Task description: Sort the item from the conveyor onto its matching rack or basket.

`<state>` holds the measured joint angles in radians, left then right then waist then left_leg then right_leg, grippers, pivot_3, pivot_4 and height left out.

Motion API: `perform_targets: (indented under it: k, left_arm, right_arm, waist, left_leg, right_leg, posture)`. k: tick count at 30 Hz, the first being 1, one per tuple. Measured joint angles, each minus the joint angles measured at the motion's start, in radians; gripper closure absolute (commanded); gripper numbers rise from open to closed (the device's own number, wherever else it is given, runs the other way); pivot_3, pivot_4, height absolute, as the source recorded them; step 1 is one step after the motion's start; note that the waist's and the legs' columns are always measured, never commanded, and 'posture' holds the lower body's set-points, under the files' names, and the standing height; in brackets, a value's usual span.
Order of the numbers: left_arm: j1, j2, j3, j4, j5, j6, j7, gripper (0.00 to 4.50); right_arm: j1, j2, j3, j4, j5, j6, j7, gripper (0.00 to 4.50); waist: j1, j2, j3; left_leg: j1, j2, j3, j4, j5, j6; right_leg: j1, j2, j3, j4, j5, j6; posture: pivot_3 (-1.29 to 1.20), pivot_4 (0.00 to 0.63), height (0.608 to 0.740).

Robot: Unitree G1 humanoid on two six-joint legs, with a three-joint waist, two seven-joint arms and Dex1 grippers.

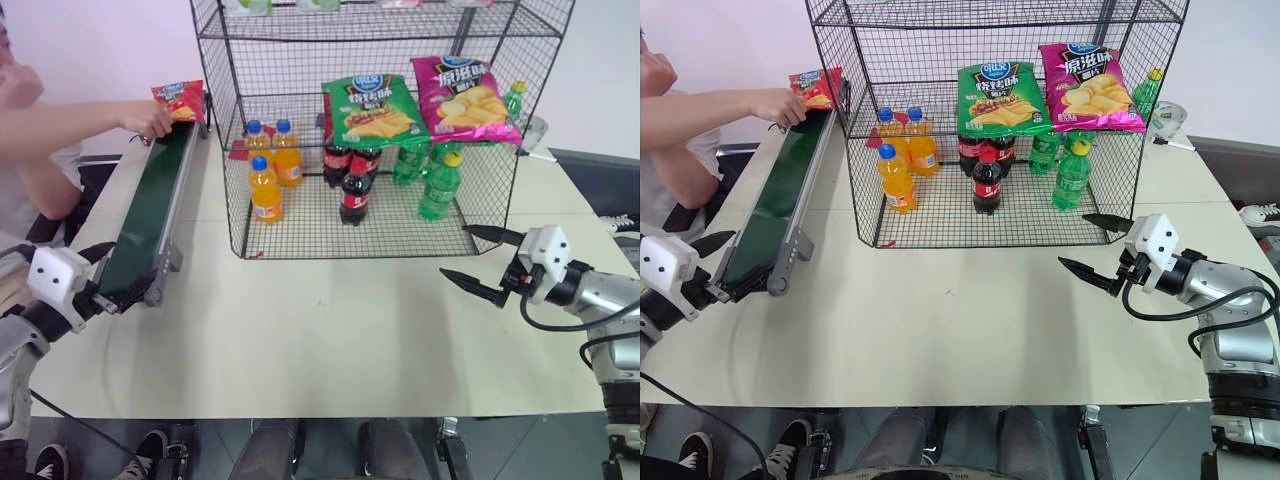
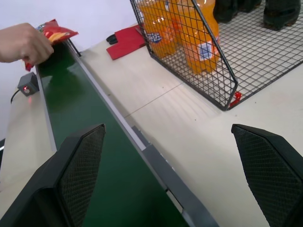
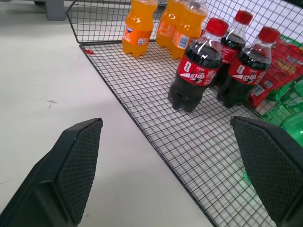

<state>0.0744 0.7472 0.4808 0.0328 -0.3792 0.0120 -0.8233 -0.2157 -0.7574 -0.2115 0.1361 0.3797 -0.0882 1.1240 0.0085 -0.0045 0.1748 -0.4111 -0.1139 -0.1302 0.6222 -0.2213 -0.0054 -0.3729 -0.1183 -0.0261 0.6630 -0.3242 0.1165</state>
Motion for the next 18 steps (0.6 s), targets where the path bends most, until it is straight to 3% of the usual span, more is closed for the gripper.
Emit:
perform_targets:
  k: [11, 18]
  left_arm:
    - [0.1, -0.004, 0.017, -0.057, 0.009, -0.053, -0.01, 0.04]
    - [0.085, -0.005, 0.04, -0.021, 0.147, -0.199, 0.109, 0.04]
  right_arm:
    - [-0.001, 0.042, 0.066, -0.159, 0.116, 0.186, 0.018, 0.0]
    - [-0.012, 0.102, 0.183, -0.266, 0.179, 0.272, 0.086, 0.0]
  waist:
    - [0.002, 0.0, 0.0]
    - [0.003, 0.0, 0.001]
  left_leg:
    - [0.0, 0.0, 0.0, -0.001, 0.0, 0.0]
    - [0.0, 0.0, 0.0, -0.001, 0.0, 0.0]
  right_leg:
    - [-0.001, 0.0, 0.0, 0.0, 0.0, 0.0]
    - [-0.001, 0.0, 0.0, -0.001, 0.0, -0.001]
  posture:
    - [0.0, 0.15, 0.74]
    - [0.0, 0.15, 0.74]
